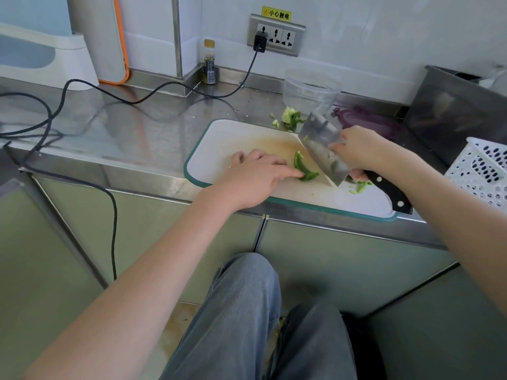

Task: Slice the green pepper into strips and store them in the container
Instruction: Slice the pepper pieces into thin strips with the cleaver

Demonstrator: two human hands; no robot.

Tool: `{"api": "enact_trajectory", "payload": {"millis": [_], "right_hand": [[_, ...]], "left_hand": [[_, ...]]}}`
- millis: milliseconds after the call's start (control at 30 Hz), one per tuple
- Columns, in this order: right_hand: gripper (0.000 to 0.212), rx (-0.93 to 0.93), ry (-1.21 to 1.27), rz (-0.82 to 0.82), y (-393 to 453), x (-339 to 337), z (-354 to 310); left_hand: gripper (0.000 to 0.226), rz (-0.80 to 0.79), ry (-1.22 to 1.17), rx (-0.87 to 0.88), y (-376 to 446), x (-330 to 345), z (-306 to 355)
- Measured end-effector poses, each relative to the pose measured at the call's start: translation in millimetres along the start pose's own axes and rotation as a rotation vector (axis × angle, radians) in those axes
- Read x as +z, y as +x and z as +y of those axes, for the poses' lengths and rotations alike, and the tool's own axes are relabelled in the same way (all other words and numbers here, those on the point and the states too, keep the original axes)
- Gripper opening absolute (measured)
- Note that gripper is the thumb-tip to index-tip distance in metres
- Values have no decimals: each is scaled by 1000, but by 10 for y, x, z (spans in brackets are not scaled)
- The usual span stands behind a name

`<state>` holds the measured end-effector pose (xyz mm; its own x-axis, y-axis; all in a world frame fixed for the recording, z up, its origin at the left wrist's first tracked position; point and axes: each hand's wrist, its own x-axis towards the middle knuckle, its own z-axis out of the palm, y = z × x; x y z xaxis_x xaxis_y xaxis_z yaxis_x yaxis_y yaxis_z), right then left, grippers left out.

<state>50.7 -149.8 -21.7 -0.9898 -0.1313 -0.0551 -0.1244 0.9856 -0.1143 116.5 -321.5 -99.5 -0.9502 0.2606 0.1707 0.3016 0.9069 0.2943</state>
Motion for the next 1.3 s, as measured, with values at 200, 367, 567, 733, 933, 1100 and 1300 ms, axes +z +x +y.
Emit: {"api": "enact_trajectory", "payload": {"millis": [200,367,567,733,933,1100,1300], "right_hand": [[30,7,251,21,-91,-67,-65],[35,-85,127,156,-120,-149,-42],[43,-145,109,150,-232,-194,-138],[22,-90,95,28,-221,-83,-237],[20,-96,81,47,-261,-42,-227],[19,-81,75,53,-283,-27,-261],[22,-58,17,98,-208,89,-280]], "left_hand": [[44,24,-30,-23,-5,-2,-3],[43,37,-30,-21,-5,13,-11],[43,55,-21,-10,-4,37,-19],[42,43,-9,-17,-17,7,3],[43,38,-2,-31,-14,-6,24],[44,35,4,-34,-16,-11,31],[45,34,4,-28,-16,-7,33]]}}
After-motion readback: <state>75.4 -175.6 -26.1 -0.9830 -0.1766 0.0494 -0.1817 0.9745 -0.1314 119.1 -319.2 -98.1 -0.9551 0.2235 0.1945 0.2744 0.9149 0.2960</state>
